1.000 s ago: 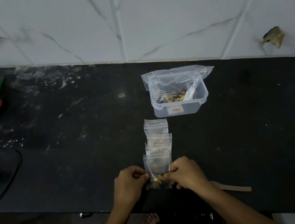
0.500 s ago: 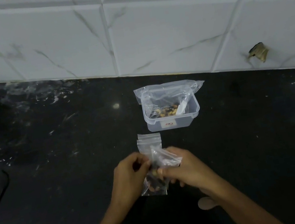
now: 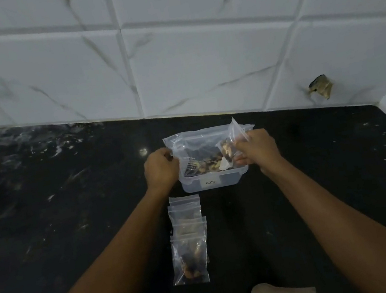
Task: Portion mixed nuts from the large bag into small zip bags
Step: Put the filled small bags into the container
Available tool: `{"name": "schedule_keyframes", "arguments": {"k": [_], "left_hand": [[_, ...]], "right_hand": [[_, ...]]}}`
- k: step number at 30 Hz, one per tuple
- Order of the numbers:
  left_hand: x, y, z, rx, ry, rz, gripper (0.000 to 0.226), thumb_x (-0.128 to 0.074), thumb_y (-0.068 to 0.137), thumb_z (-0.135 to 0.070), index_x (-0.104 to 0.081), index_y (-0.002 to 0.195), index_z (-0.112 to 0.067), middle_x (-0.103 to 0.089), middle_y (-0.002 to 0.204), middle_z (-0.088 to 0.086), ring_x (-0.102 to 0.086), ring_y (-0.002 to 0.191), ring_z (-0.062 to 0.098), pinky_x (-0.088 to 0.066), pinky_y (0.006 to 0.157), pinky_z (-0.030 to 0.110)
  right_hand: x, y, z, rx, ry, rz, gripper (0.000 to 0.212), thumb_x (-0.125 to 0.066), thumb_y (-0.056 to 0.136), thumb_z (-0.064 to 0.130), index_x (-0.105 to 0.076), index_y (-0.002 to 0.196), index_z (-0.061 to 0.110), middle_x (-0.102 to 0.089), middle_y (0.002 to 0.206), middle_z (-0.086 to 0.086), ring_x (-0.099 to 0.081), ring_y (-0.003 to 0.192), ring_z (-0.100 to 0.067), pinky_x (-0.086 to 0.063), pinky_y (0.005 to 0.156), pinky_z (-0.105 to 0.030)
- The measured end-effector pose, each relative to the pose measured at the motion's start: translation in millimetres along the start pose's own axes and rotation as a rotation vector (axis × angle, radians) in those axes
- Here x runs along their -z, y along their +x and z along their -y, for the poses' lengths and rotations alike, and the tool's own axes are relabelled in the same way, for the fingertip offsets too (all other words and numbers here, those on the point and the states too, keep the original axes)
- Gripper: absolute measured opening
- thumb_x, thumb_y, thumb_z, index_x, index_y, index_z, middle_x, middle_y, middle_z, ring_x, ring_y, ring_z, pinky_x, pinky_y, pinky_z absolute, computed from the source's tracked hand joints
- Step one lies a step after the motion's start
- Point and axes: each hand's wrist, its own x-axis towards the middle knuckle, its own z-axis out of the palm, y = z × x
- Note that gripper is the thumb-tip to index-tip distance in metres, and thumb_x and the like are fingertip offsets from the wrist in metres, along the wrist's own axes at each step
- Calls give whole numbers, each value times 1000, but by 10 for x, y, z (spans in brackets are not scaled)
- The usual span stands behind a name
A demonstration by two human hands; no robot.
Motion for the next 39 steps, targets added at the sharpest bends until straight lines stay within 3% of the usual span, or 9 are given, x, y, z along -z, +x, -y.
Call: {"name": "schedule_keyframes", "arguments": {"k": [4, 7, 9, 14, 19, 25, 31, 35, 39], "left_hand": [[-52, 71, 102, 71, -41, 31, 7, -61, 94, -14, -67, 98, -15, -60, 80, -8, -61, 74, 4, -41, 57, 15], [-65, 104, 153, 103, -98, 78, 11, -61, 94, -16, -68, 102, -16, -65, 87, -6, -63, 77, 4, -51, 64, 19], [-54, 113, 194, 110, -128, 96, 8, -61, 94, -17, -69, 97, -19, -68, 91, -3, -66, 80, 5, -56, 72, 25], [-59, 114, 202, 131, -187, 106, 9, -60, 95, -17, -69, 93, -20, -66, 86, -6, -67, 81, 8, -60, 80, 33], [-63, 117, 208, 143, -205, 105, 9, -61, 95, -17, -70, 94, -19, -69, 90, -2, -69, 84, 13, -60, 82, 38], [-44, 107, 198, 138, -212, 113, 10, -61, 95, -17, -70, 97, -16, -70, 93, -1, -69, 86, 13, -60, 83, 39], [-42, 110, 208, 146, -231, 124, 14, -60, 95, -17, -69, 106, -13, -71, 100, 4, -70, 86, 13, -60, 76, 32], [-34, 109, 198, 142, -228, 139, 16, -59, 95, -18, -68, 107, -12, -70, 100, 3, -69, 86, 13, -60, 75, 30], [-38, 106, 197, 146, -228, 128, 16, -60, 95, -18, -68, 107, -12, -70, 100, 4, -70, 86, 13, -61, 78, 34]], "right_hand": [[-86, 230, -127, -25, -163, -47, 12, -60, 88, 11, -69, 92, 5, -70, 77, -11, -71, 63, -23, -61, 62, -39], [-164, 239, -136, 21, -483, -108, 17, -59, 91, 28, -64, 85, 12, -60, 72, 0, -59, 64, -16, -48, 57, -30], [-220, 211, -153, 63, -668, -111, 13, -57, 92, 26, -63, 88, 15, -56, 76, 1, -54, 68, -18, -42, 60, -28], [-252, 234, -242, 261, -1028, -52, 13, -54, 93, 19, -65, 90, 13, -58, 77, -1, -55, 67, -19, -42, 59, -29], [-213, 324, -182, 264, -1097, 54, 13, -58, 88, 23, -58, 77, 17, -59, 74, -1, -56, 66, -19, -43, 62, -30], [-233, 337, -111, 227, -1203, 103, 5, -54, 92, 20, -57, 94, 17, -55, 81, -2, -52, 72, -19, -38, 68, -31], [-371, 330, -137, 490, -1283, -26, 15, -59, 93, 24, -61, 106, 16, -66, 91, -3, -62, 77, -19, -37, 58, -29], [-419, 366, -119, 458, -1327, 92, 22, -62, 91, 28, -61, 110, 17, -67, 94, -4, -63, 81, -19, -43, 61, -29], [-401, 349, -102, 423, -1365, 72, 16, -55, 94, 16, -64, 107, 12, -64, 86, -4, -61, 75, -18, -48, 64, -29]]}}
